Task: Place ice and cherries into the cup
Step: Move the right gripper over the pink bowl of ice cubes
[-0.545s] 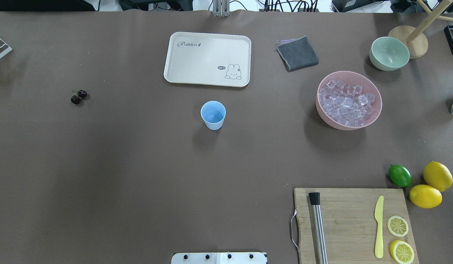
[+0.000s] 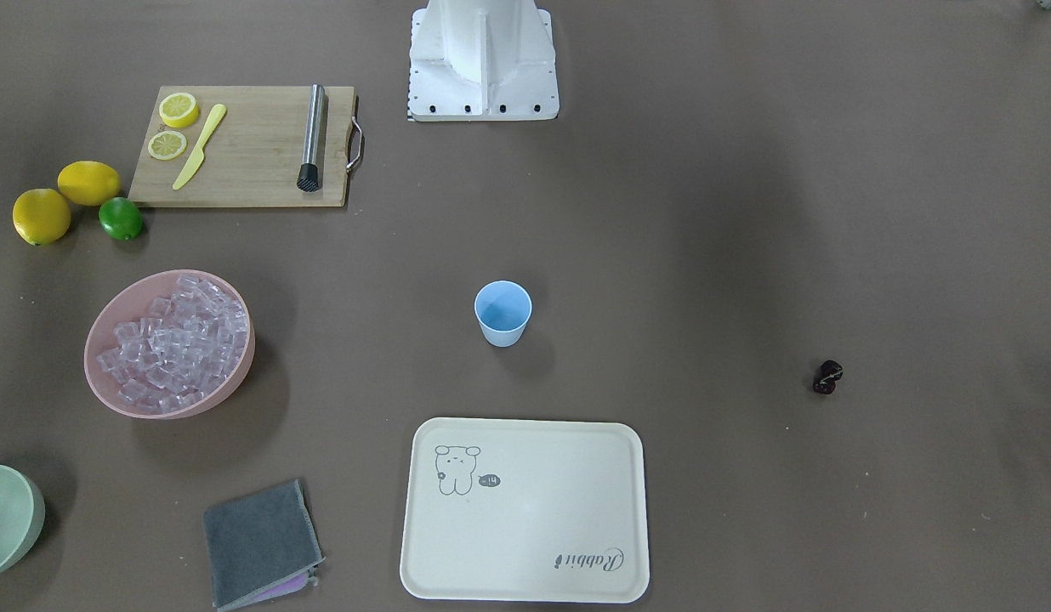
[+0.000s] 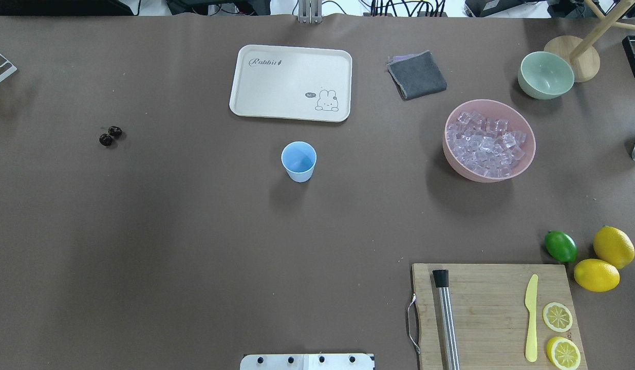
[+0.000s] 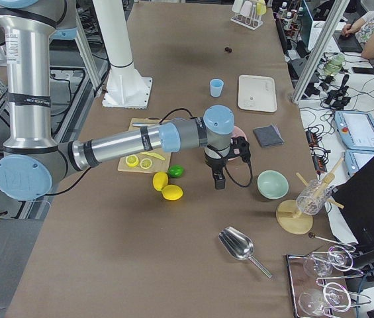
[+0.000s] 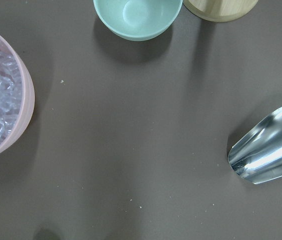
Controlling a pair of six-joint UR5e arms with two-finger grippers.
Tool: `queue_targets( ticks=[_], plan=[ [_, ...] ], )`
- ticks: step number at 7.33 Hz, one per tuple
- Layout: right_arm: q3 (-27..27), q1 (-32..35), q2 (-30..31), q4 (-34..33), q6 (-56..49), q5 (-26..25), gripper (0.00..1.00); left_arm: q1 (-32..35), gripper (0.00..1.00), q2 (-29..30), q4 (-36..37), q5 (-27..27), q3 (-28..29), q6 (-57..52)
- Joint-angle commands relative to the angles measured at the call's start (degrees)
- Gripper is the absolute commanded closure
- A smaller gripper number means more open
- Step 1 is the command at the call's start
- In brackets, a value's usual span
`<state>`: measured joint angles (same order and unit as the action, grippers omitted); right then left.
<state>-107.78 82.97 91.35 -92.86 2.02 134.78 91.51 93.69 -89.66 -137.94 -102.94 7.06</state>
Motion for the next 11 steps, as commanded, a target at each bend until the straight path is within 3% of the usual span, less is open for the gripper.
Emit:
queue_targets(
  ticks=[1,3,5,8,11],
  plan=[
    [1.0,0.0,-2.0,0.0,1.7,-0.2,0.01,0.1,0.02,-0.5,0.0,-0.2,-1.4,0.1],
    [1.1,-0.8,-1.9,0.0,1.1,0.4,0.01,-0.1,0.02,-0.1,0.0,-0.2,-0.6,0.1],
    [1.4,-0.9,-0.7,5.6,1.5,0.5,0.01,-0.3,0.02,0.4,-0.1,-0.1,-0.5,0.0],
    [1.5,-2.8,-6.1,5.7,4.5,0.6,0.01,-0.2,0.02,-0.4,-0.2,-0.3,-1.2,0.0],
    [3.2,-19.4,-15.0,5.9,18.1,-0.2,0.01,0.0,0.02,-0.7,-0.1,-0.1,-0.9,0.0]
  ],
)
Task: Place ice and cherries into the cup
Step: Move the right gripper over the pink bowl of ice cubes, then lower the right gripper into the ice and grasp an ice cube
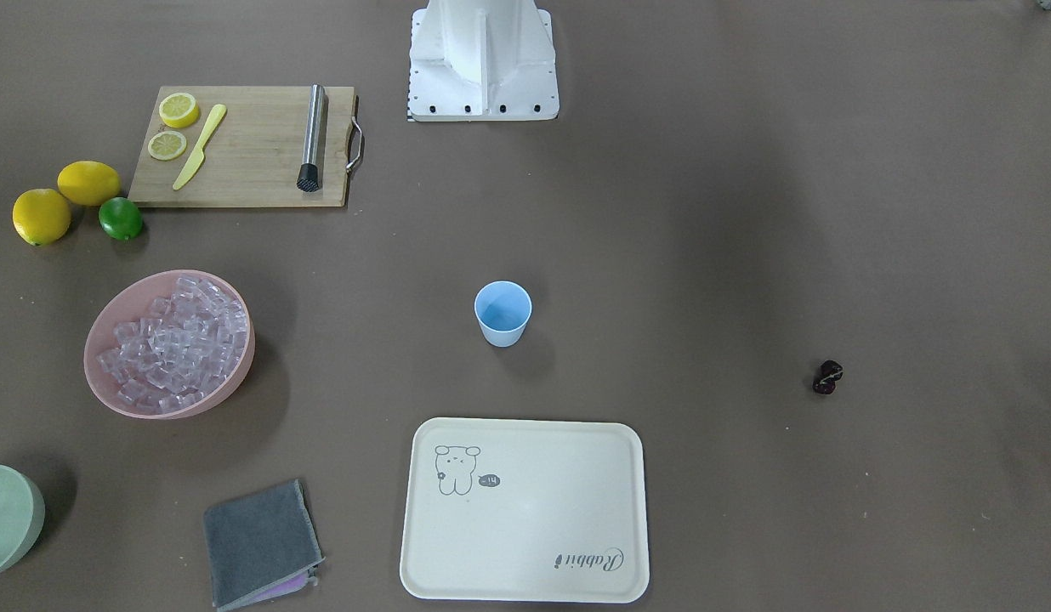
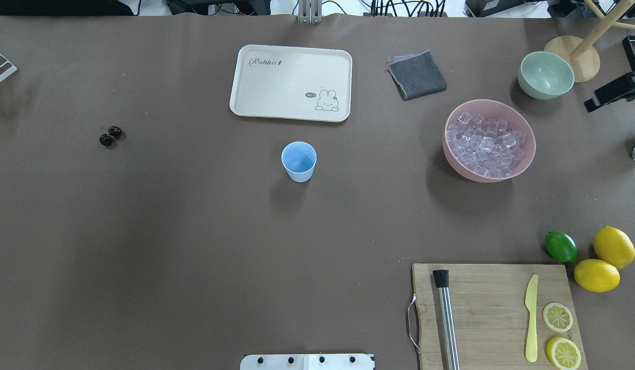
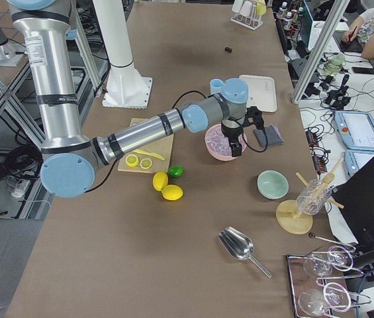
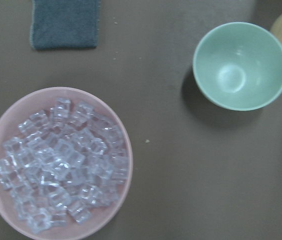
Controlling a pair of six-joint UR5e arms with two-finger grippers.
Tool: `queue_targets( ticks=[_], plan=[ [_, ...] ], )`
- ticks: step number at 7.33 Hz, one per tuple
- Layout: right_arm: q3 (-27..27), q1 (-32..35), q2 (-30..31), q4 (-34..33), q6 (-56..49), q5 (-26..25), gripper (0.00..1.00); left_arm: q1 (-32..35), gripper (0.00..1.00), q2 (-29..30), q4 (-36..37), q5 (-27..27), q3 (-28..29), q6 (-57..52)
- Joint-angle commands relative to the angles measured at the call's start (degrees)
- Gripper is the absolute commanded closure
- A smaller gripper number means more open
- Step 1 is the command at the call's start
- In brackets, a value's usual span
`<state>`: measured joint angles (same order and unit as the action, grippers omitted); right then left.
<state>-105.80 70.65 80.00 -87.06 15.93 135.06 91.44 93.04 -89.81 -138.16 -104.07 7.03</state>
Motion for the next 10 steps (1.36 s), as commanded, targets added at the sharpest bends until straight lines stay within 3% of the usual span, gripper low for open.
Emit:
queue_targets(
  ticks=[1,4,6,10],
  plan=[
    [2.6,-9.5,-4.9,0.1,5.5,-0.6,0.01,0.1,0.02,0.0,0.1,0.1,0.3,0.0],
    [3.4,-17.0,-5.2,1.4,5.3,-7.9,0.02,-0.1,0.02,0.8,0.0,0.4,2.0,-0.2],
    [5.9,-17.5,-5.4,3.8,4.8,-8.0,0.09,-0.1,0.02,0.8,-0.3,0.5,2.5,-0.3],
    [8.8,-17.0,-8.4,5.1,5.4,-9.8,0.08,-0.1,0.02,0.7,-1.2,0.5,2.6,-0.2]
  ],
)
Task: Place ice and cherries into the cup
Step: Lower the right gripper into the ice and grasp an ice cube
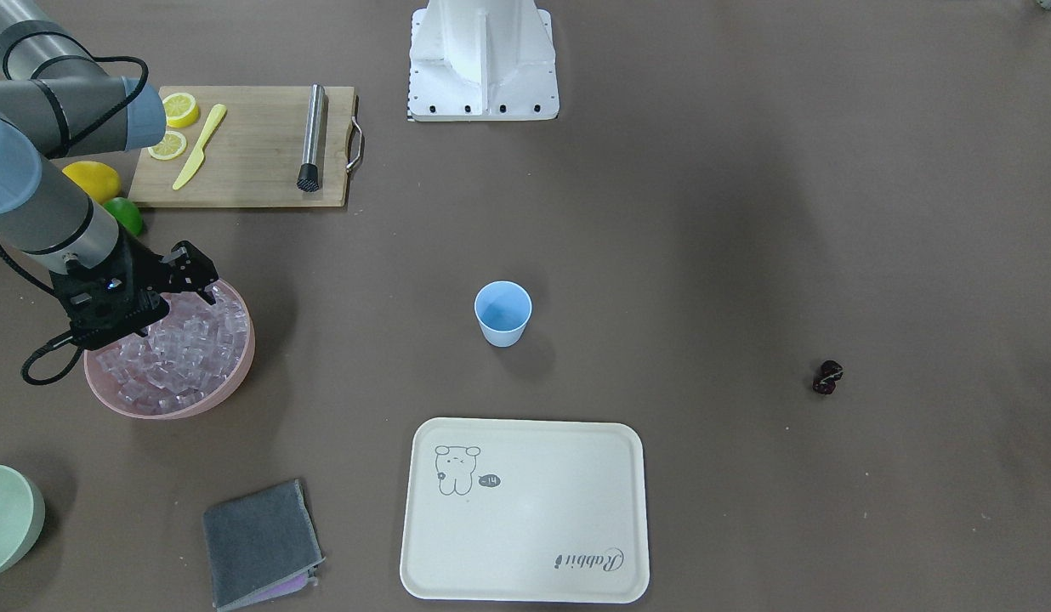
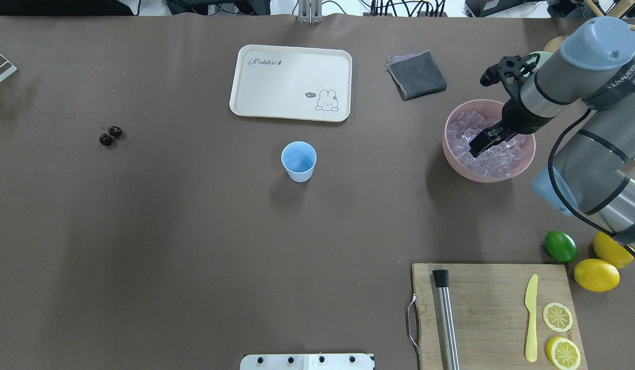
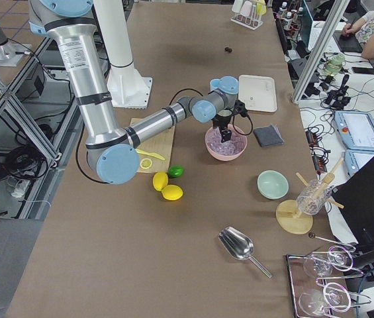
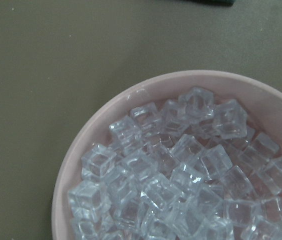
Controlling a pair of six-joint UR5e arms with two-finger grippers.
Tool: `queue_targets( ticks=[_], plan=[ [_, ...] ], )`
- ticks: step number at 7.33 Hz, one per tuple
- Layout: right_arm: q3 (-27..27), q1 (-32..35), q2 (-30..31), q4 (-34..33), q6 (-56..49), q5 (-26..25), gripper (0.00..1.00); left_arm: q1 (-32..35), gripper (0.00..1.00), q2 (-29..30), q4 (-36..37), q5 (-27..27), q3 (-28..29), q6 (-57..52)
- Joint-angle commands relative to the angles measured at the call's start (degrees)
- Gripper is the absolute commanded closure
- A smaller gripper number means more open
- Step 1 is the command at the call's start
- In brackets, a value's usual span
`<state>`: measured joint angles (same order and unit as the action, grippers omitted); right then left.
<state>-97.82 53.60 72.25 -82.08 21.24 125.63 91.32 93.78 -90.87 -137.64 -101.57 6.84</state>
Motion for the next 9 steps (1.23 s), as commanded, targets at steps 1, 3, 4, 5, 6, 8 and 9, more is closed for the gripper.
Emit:
queue_targets(
  ticks=[1,3,4,5,6,8,9],
  plan=[
    [2.5,0.1,-1.8,0.1,-0.1,-1.2,0.07,0.0,0.02,0.2,-0.4,0.0,0.6,-0.1],
    [7.0,0.0,-2.1,4.8,-0.2,-3.1,0.07,0.0,0.02,0.3,-0.4,-0.3,0.6,-0.1],
    [7.9,-0.2,-1.7,6.6,-0.1,-3.1,0.07,0.0,0.02,0.2,-0.4,-0.3,0.4,0.0],
    [7.6,-0.2,-1.6,6.6,0.1,-3.2,0.07,0.0,0.02,0.2,-0.3,-0.4,0.1,0.1],
    [7.2,-0.2,-1.5,6.6,0.2,-3.2,0.07,0.0,0.02,0.0,-0.3,-0.5,-0.1,0.1],
    [6.2,-0.3,-1.1,6.7,2.6,-3.2,0.07,0.0,0.02,0.0,-0.3,-0.4,0.2,0.0],
    [5.6,-0.7,-0.7,6.7,2.8,-3.2,0.07,0.0,0.02,0.0,-0.4,-0.4,0.5,0.0]
  ],
)
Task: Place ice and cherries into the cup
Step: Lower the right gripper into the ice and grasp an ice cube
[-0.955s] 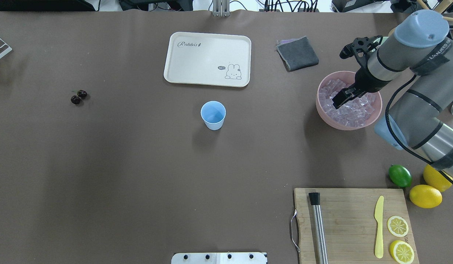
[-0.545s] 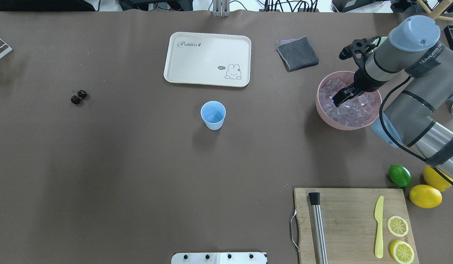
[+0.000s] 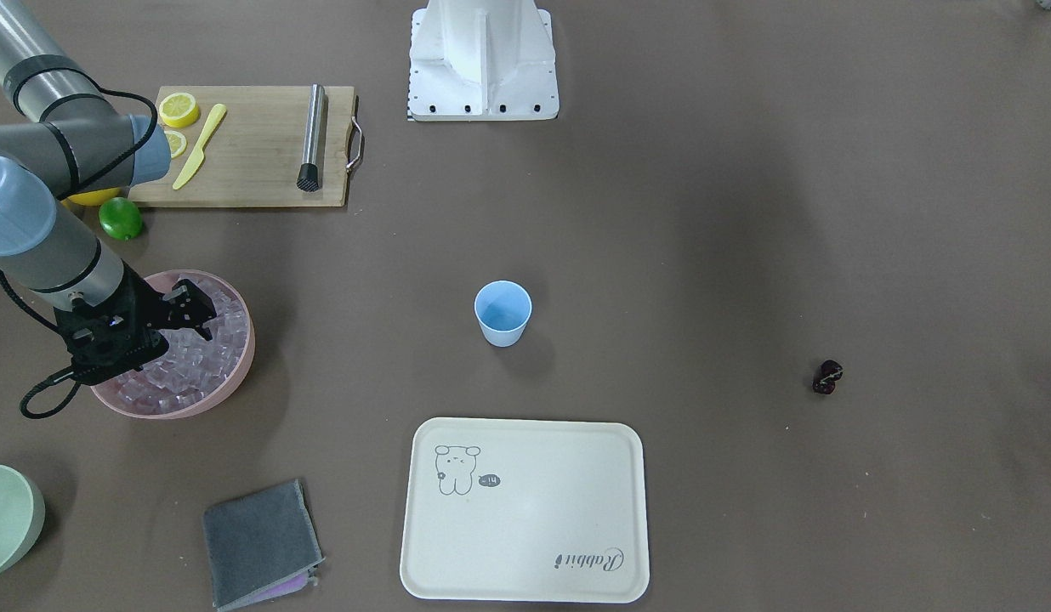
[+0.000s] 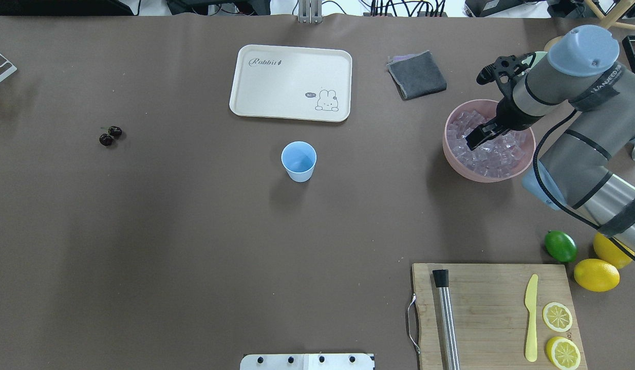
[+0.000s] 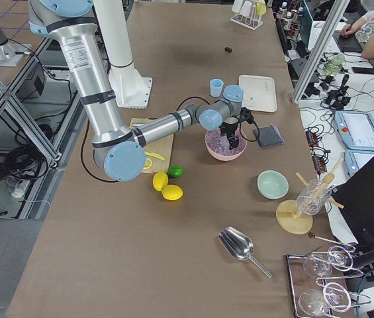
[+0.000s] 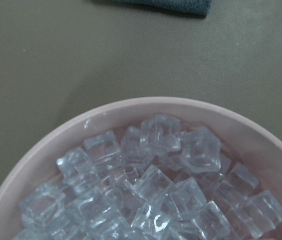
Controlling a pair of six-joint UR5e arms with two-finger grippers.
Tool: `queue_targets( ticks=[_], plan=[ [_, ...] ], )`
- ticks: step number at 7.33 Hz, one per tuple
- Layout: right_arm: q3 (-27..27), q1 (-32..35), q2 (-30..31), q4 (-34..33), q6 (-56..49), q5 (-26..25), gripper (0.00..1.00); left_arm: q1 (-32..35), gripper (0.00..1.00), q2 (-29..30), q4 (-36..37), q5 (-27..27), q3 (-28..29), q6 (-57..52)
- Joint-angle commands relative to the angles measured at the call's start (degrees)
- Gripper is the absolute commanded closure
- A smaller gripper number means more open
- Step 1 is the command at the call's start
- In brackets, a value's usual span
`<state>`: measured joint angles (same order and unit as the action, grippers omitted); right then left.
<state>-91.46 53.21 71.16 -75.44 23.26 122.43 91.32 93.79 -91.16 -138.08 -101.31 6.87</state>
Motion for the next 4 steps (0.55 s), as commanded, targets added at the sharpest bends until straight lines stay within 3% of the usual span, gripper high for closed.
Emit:
queue_targets(
  ticks=[1,3,4],
  plan=[
    [-0.6,-0.6,0.7,0.0,0.7,-0.2,0.07,0.0,0.02,0.1,0.0,0.0,0.3,-0.1],
    [-0.7,-0.9,1.5,0.5,0.7,-0.8,0.12,0.0,0.02,0.2,-0.1,0.0,0.3,0.0],
    [-0.6,-0.9,1.5,0.6,0.7,-0.8,0.25,0.0,0.02,0.2,-0.1,0.0,0.2,0.0]
  ],
)
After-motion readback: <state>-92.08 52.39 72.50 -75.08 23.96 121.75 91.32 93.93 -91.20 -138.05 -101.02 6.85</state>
